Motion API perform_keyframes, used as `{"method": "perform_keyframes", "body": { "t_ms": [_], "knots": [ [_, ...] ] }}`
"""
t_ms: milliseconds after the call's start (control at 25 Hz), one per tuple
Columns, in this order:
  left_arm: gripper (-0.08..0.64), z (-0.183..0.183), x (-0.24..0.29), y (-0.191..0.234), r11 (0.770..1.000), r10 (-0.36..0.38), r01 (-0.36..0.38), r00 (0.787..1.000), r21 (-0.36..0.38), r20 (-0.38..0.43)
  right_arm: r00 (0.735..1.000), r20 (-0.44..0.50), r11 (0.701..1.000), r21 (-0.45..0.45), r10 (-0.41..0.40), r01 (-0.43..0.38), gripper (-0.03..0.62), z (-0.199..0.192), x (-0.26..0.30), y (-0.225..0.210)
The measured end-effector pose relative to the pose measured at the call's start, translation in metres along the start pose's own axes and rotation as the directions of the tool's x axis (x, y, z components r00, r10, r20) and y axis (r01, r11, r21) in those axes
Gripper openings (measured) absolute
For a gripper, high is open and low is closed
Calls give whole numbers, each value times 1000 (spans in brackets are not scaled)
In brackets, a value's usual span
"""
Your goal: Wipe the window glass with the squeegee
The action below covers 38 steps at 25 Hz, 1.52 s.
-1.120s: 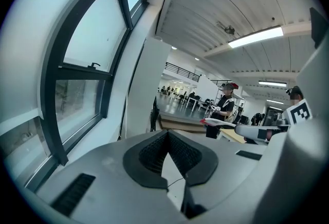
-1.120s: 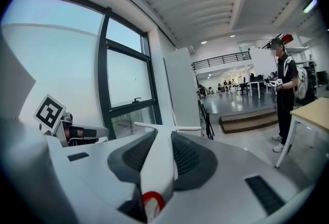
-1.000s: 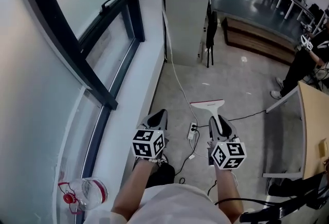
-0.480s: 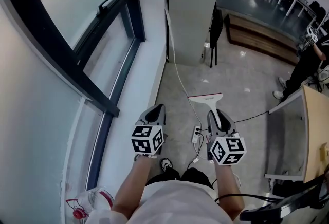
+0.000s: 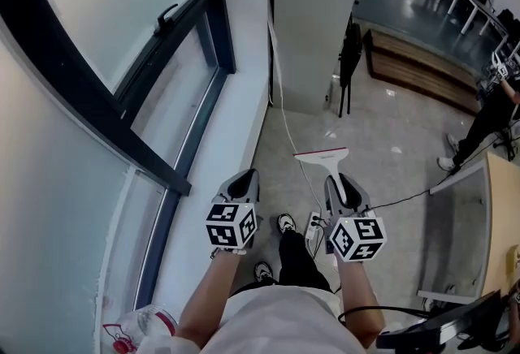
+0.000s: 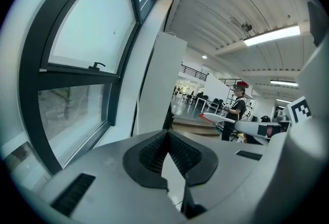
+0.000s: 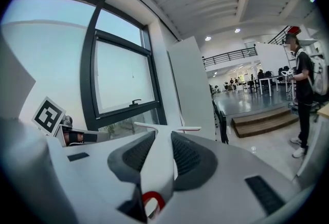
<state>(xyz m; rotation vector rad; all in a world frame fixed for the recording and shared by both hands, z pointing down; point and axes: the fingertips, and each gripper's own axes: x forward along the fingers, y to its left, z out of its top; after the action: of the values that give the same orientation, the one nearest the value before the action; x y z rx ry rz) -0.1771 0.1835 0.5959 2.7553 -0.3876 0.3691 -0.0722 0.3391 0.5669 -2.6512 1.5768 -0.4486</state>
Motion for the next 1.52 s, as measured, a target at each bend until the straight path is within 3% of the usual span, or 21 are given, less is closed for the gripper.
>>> {"method": "perform_keyframes", "body": {
  "t_ms": [360,760,1200,1520],
  "knots": [
    [-2,63,83,29,998,69,-69,996,12,57,992,23,990,-63,126,-124,90,53,116,-22],
    [-2,128,153,69,983,183,-184,975,-3,123,960,18,954,-117,280,-276,91,103,225,-32],
    [-2,164,152,110,936,349,-351,923,-16,164,908,20,897,-162,419,-411,91,131,281,-7],
    [-2,208,110,156,884,460,-466,864,-18,205,854,53,842,-210,517,-497,91,156,311,59]
  ]
}}
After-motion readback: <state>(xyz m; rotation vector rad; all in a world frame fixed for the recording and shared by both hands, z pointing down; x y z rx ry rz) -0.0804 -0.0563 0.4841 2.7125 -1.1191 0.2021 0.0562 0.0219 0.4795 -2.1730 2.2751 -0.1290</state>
